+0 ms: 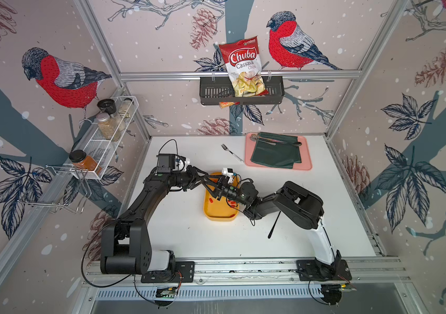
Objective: Take the screw protection sleeves out of the storage box
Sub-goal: Pick up the screw protection sleeve from the storage box.
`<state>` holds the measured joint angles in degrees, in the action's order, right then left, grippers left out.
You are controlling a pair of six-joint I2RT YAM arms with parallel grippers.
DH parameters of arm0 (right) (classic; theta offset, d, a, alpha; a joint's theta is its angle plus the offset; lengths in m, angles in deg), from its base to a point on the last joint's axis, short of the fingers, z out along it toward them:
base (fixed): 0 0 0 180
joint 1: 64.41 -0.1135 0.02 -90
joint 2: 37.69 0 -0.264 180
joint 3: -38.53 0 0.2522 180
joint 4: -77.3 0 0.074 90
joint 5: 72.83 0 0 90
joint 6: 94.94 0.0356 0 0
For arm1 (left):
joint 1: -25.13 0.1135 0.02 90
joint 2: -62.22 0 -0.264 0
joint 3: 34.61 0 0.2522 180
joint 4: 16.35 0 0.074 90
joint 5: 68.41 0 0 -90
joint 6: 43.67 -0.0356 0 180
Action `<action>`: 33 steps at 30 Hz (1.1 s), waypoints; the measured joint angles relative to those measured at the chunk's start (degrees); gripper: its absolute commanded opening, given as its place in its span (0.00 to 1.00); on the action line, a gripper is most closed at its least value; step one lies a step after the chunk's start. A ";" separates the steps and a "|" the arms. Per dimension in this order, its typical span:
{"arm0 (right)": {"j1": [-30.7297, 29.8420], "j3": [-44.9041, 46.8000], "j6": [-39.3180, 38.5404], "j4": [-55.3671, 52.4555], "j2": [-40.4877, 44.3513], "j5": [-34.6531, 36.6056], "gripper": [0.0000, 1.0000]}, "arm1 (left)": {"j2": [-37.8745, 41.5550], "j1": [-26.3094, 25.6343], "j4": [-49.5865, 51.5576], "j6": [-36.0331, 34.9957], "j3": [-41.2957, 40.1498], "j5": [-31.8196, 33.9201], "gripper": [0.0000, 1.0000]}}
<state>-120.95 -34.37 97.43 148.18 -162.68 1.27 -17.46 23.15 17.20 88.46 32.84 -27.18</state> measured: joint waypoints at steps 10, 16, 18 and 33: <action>1.36 3.89 1.27 1.90 0.24 1.11 0.44 | -0.42 -1.01 -0.20 -0.22 -1.36 -0.70 0.42; 0.81 4.24 2.36 3.67 0.28 2.38 0.46 | -0.50 -2.69 -0.15 -0.39 -2.97 -0.61 0.42; 0.68 4.46 2.64 4.63 0.24 2.58 0.47 | -0.63 -3.23 -0.26 -0.42 -3.08 -0.61 0.42; 0.68 9.77 4.04 6.12 1.11 4.90 0.25 | -1.77 -3.82 -1.53 -0.66 -4.15 -0.48 0.42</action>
<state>-120.27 -24.60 101.47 154.30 -161.57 6.17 -19.23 19.32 15.67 87.80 28.69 -27.66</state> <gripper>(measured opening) 0.289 0.419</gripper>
